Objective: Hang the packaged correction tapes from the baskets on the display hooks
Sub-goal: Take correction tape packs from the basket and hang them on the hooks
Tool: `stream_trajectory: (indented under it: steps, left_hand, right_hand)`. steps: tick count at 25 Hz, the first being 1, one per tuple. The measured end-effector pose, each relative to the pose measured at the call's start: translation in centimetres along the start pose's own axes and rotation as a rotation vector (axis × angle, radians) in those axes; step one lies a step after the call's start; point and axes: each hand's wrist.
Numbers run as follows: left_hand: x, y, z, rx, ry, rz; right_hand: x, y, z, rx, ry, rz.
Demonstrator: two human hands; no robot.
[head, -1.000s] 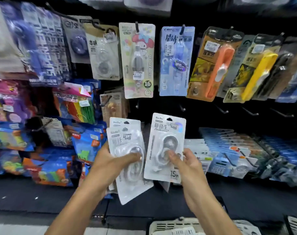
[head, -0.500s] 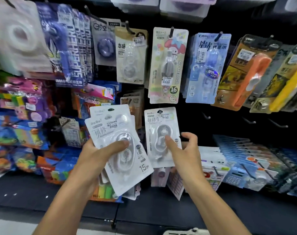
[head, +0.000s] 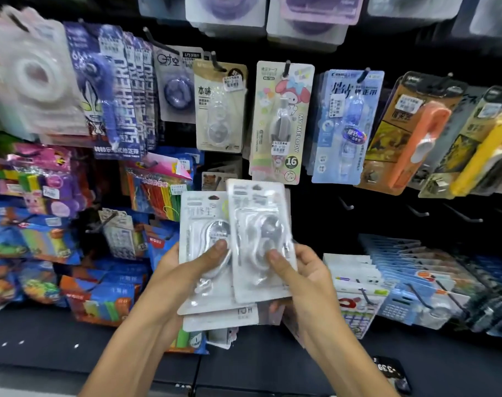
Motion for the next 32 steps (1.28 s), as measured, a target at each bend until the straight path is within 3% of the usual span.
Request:
stream_trajectory:
  steps: [3,6,11,13,16,20,22,27,32]
  left_hand:
    - [-0.6,-0.1,0.6,0.074,-0.002,0.080]
    - [-1.1,-0.1,1.0,0.121,-0.041,0.143]
    - [-0.1,-0.3,0.7,0.106,0.025,0.104]
    - [0.8,-0.3,0.5,0.097,0.084,0.081]
    - [2.1,0.0,-0.1,0.092,0.165,0.038]
    - [2.4,0.2,-0.2,0.002,0.007,-0.053]
    - [2.0,0.5,0.0,-0.006,-0.011,0.002]
    - [1.0,1.1,0.7,0.144,0.111,0.309]
    - [1.1,1.1,0.6,0.207,0.091,0.390]
  right_hand:
    - [-1.7,0.0,-0.2,-0.032,-0.149,0.168]
    - [-1.8,-0.3,0.3,-0.090,-0.208,0.206]
    - [-1.4,0.7,0.5,0.046,-0.221,0.248]
    - [-1.1,0.2,1.0,-0.034,-0.337,0.170]
    - [-0.2,-0.5,1.6,-0.069,-0.316,-0.100]
    - [-0.2,0.6,1.2,0.010,-0.083,-0.006]
    - [-1.1,0.7,0.7,0.051,0.006,0.026]
    - [-3.7,0.1,0.3,0.037,-0.103,0.081]
    - [-2.6,0.1,0.6,-0.008,-0.157,0.223]
Point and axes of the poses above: each hand's wrist, its own y-axis towards the middle knuckle, its own x-axis out of the palm, z = x × y, and after that the axes turned 9 degrees about x, right-handed
